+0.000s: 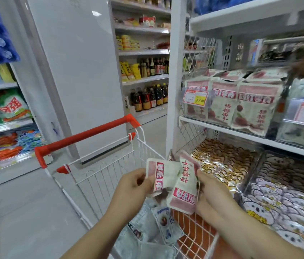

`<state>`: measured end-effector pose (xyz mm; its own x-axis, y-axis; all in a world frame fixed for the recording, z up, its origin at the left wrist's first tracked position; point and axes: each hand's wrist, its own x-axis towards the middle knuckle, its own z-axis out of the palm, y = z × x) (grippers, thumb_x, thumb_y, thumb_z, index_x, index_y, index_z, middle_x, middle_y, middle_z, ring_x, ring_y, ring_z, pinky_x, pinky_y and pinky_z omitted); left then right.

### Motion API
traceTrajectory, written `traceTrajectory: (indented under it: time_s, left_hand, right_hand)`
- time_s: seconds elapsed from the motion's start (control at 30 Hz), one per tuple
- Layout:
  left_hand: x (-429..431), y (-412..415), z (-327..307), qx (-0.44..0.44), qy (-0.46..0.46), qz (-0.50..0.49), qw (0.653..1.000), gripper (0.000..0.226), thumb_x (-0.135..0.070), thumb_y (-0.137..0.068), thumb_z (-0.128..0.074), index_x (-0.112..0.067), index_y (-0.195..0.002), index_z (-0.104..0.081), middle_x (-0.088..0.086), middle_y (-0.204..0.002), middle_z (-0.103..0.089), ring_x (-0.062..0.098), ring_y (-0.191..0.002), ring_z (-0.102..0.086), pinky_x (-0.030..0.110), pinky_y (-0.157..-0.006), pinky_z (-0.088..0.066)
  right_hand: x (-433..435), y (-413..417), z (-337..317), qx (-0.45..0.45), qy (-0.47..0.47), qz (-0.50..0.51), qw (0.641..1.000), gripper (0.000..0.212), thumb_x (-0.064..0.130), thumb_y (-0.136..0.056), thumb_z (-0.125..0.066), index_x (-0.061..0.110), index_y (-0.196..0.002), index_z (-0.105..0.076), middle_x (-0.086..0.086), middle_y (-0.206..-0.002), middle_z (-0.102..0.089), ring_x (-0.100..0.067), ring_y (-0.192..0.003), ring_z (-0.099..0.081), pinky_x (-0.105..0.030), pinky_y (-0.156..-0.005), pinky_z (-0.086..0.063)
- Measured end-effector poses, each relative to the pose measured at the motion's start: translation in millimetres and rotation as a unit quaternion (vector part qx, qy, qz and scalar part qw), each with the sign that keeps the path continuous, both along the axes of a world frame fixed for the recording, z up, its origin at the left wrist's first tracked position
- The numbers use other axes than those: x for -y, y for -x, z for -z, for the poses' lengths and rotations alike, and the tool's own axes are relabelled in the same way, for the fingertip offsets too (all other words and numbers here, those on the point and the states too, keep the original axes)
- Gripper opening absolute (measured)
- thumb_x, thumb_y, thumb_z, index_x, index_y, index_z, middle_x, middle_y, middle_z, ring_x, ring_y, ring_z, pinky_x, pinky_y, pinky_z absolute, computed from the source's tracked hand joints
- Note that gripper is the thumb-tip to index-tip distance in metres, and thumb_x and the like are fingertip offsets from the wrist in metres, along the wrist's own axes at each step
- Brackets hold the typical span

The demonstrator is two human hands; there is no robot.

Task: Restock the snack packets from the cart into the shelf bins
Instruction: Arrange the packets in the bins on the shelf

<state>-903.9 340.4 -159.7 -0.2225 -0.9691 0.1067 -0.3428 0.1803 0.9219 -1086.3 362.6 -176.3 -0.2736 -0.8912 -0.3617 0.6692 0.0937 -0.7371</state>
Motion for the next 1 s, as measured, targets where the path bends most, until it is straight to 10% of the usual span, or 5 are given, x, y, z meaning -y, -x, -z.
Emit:
traceTrajectory:
  time_s: [0.2,0.4,0.53,0.67,1.0]
  left_hand:
    - [-15.8,31.4,7.9,-0.213,-0.196,0.044,0.956,0.023,-0.012,-0.102,-0.051,-0.004,-0.114,-0.069,0.015,-0.106,-0.076,0.034,-0.106,-0.071,0.053,-0.094,-0.056]
    - [-21.1,39.6,3.1,-0.333,-0.293,0.141,0.885,0.035,-0.017,-0.090,-0.058,0.000,-0.121,-0.065,0.022,-0.114,-0.072,0.030,-0.096,-0.073,0.038,-0.072,-0.061]
    - [-19.2,46.1,16.5,-0.296,-0.277,0.089,0.910,0.037,-0.013,-0.084,-0.069,0.001,-0.118,-0.069,0.020,-0.114,-0.073,0.032,-0.106,-0.070,0.037,-0.081,-0.058]
    - [-15.3,40.6,25.1,-0.252,-0.272,0.059,0.927,0.028,-0.013,-0.096,-0.063,-0.003,-0.121,-0.068,0.017,-0.113,-0.074,0.034,-0.113,-0.068,0.050,-0.108,-0.047]
    - [-4.6,16.7,43.4,-0.218,-0.244,0.032,0.944,0.025,-0.010,-0.099,-0.057,-0.001,-0.121,-0.068,0.021,-0.113,-0.073,0.037,-0.107,-0.071,0.048,-0.096,-0.055]
  right_hand:
    - [-13.0,12.4,-4.7,-0.061,0.014,0.018,0.998,0.025,0.020,-0.106,-0.045,0.007,-0.107,-0.065,-0.017,-0.095,-0.075,-0.035,-0.091,-0.070,-0.066,-0.096,-0.048]
    - [-21.7,9.9,-18.2,-0.138,0.047,0.017,0.989,0.021,0.022,-0.104,-0.050,0.011,-0.095,-0.066,-0.012,-0.085,-0.075,-0.030,-0.076,-0.069,-0.057,-0.088,-0.053]
    - [-17.7,3.5,-12.2,-0.179,0.039,0.019,0.983,0.022,0.023,-0.102,-0.054,0.010,-0.088,-0.065,-0.013,-0.080,-0.072,-0.025,-0.068,-0.067,-0.045,-0.072,-0.056]
    - [-10.9,-3.7,1.8,-0.177,-0.004,0.002,0.984,0.024,0.024,-0.102,-0.055,0.008,-0.090,-0.069,-0.024,-0.096,-0.073,-0.036,-0.084,-0.069,-0.062,-0.090,-0.054]
    - [14.3,-24.1,27.1,-0.251,-0.060,-0.045,0.965,0.028,0.027,-0.102,-0.055,0.009,-0.086,-0.070,-0.027,-0.096,-0.072,-0.043,-0.086,-0.072,-0.064,-0.083,-0.055]
